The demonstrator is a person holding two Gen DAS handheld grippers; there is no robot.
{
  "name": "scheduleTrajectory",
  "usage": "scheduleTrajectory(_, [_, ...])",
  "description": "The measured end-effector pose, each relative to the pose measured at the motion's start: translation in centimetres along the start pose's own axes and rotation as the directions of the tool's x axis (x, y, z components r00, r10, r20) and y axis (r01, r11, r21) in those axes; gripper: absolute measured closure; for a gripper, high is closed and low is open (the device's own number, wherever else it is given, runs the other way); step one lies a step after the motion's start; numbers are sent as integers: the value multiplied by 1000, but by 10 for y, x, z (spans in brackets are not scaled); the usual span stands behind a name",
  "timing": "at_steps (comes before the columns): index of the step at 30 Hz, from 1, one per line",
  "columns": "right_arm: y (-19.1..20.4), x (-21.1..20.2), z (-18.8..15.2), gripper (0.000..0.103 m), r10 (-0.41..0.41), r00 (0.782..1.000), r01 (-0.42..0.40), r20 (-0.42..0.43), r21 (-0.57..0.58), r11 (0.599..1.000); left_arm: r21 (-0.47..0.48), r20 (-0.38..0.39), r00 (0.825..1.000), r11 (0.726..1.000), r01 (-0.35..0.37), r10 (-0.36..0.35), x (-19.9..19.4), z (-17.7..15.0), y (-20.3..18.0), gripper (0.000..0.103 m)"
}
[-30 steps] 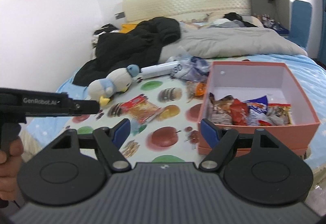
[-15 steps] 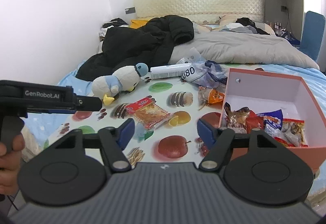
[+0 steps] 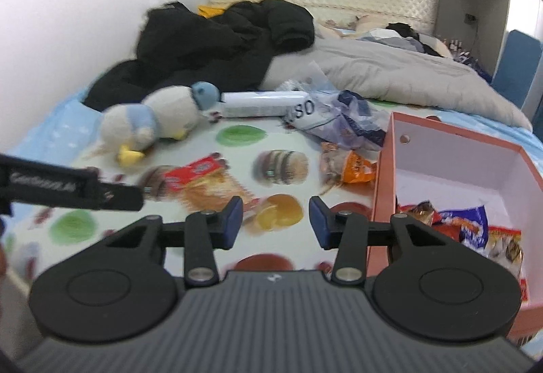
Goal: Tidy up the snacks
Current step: 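Grasp the red-labelled spicy strip pack with the left tool while the right grasps an orange-and-clear bag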
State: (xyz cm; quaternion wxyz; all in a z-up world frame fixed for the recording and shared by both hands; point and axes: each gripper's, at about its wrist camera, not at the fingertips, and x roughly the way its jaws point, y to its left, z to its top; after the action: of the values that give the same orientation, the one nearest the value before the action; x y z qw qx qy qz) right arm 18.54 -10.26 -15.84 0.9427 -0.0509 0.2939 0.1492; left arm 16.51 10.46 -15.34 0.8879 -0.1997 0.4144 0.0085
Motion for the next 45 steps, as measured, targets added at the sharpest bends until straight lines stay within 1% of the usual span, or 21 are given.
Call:
scheduleTrajectory(3, [-1, 33, 7, 57, -30, 999, 29, -12, -22, 999, -21, -24, 1000, 1000, 3, -4, 30, 8, 10, 33])
scheduleTrajectory(6, [-5, 64, 14, 56, -43, 999, 42, -24, -34, 999, 41, -53, 999, 999, 9, -7, 59, 15, 11, 33])
scheduleTrajectory(7, [-6, 77, 16, 56, -49, 998, 48, -32, -39, 998, 55, -78, 997, 998, 5, -1, 72, 18, 11, 33])
scheduleTrajectory(9, [-8, 97, 20, 56, -59, 997, 57, -42, -44, 997, 44, -102, 995, 999, 17, -12, 91, 20, 15, 33])
scheduleTrajectory(11, [-11, 120, 24, 55, -66, 996, 63, -59, -44, 997, 5, -130, 991, 1000, 30, -30, 108, 21, 21, 33])
scheduleTrajectory(13, [-15, 140, 26, 45, -75, 995, 72, -72, -39, 997, -40, -148, 988, 998, 39, -44, 127, 22, 28, 33])
scheduleTrajectory(14, [-16, 150, 27, 37, -88, 993, 85, -82, -37, 996, -40, -146, 988, 999, 37, -42, 132, 22, 29, 33])
scheduleTrajectory(15, [-18, 161, 29, 33, -98, 991, 95, -90, -36, 995, -31, -147, 989, 999, 28, -33, 139, 23, 28, 33])
scheduleTrajectory(17, [-21, 179, 32, 28, -122, 988, 119, -91, -37, 992, -26, -166, 986, 1000, 5, -10, 151, 25, 25, 31])
scheduleTrajectory(19, [-25, 199, 33, 26, -149, 983, 145, -104, -43, 988, -20, -171, 985, 1000, -17, 13, 162, 27, 23, 21])
scheduleTrajectory(21, [-29, 215, 36, 26, -164, 979, 159, -121, -45, 986, 2, -153, 987, 999, -49, 48, 168, 29, 20, 14])
scheduleTrajectory(24, [-35, 235, 42, 26, -169, 977, 166, -129, -38, 985, 32, -153, 985, 996, -80, 84, 179, 33, 15, 7])
scheduleTrajectory(26, [-38, 246, 46, 26, -203, 969, 199, -142, -42, 979, 47, -147, 984, 995, -92, 98, 185, 35, 12, 5])
scheduleTrajectory(29, [-41, 263, 48, 26, -248, 952, 242, -177, -57, 969, 77, -137, 983, 991, -110, 120, 190, 38, 9, 5])
scheduleTrajectory(32, [-45, 274, 51, 26, -246, 939, 235, -241, -72, 969, 127, -135, 980, 983, -130, 147, 195, 39, 3, 5])
scheduleTrajectory(34, [-46, 275, 52, 26, -262, 934, 249, -242, -80, 965, 170, -140, 976, 975, -144, 168, 198, 37, -1, 5])
scheduleTrajectory(37, [-48, 283, 51, 27, -289, 918, 273, -271, -97, 957, 236, -138, 969, 957, -168, 204, 202, 34, -8, 7])
scheduleTrajectory(38, [-47, 284, 50, 27, -293, 915, 274, -277, -105, 956, 236, -137, 969, 957, -171, 207, 202, 34, -8, 8])
scheduleTrajectory(40, [-47, 287, 49, 27, -296, 911, 274, -287, -117, 955, 212, -131, 968, 960, -183, 213, 200, 34, -7, 16])
scheduleTrajectory(43, [-49, 285, 51, 33, -286, 915, 263, -284, -118, 958, 215, -130, 967, 958, -188, 218, 199, 33, -9, 20])
scheduleTrajectory(45, [-50, 287, 49, 35, -290, 910, 265, -297, -122, 956, 218, -126, 968, 958, -186, 217, 199, 32, -10, 23])
